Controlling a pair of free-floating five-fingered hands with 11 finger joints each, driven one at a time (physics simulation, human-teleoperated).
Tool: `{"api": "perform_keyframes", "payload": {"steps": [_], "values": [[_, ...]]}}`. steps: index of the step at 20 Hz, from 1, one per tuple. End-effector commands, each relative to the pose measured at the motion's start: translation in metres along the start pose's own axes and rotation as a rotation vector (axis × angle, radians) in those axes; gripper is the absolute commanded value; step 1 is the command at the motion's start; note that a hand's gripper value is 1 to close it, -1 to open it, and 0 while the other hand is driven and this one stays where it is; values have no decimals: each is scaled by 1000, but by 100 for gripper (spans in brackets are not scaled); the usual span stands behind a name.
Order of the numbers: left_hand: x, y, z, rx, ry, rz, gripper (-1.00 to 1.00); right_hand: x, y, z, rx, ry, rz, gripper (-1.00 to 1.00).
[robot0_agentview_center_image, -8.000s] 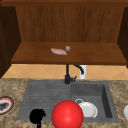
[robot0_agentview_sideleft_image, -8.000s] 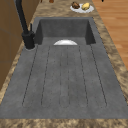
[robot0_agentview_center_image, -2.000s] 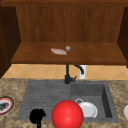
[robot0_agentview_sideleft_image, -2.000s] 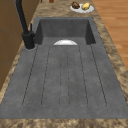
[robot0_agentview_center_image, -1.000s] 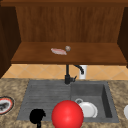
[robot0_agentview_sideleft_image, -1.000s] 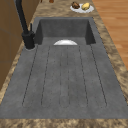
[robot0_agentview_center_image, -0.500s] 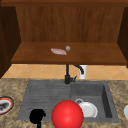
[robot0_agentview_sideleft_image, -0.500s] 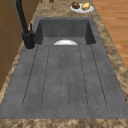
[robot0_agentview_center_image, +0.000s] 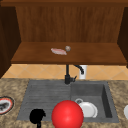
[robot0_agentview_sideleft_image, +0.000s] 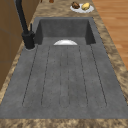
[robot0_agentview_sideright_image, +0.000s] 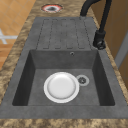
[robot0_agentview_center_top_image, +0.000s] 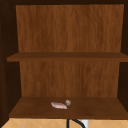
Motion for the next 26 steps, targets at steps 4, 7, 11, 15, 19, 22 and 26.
{"api": "perform_keyframes", "payload": {"steps": [4, 7, 11, 15, 19, 22, 26], "values": [[0, 0, 0, 0, 0, 0, 0, 23, -1, 43, -61, 49, 35, -100], [0, 0, 0, 0, 0, 0, 0, 35, -2, 62, -85, 51, 22, -100], [0, 0, 0, 0, 0, 0, 0, 53, 0, 87, -86, 49, 35, -100], [0, 0, 0, 0, 0, 0, 0, 68, -2, 102, -68, 16, 27, -100], [0, 0, 0, 0, 0, 0, 0, 80, -11, 111, -44, -17, 10, -100], [0, 0, 0, 0, 0, 0, 0, 89, -16, 118, -37, -41, 1, -100], [0, 0, 0, 0, 0, 0, 0, 101, -26, 129, -20, -74, -1, -100]]}}
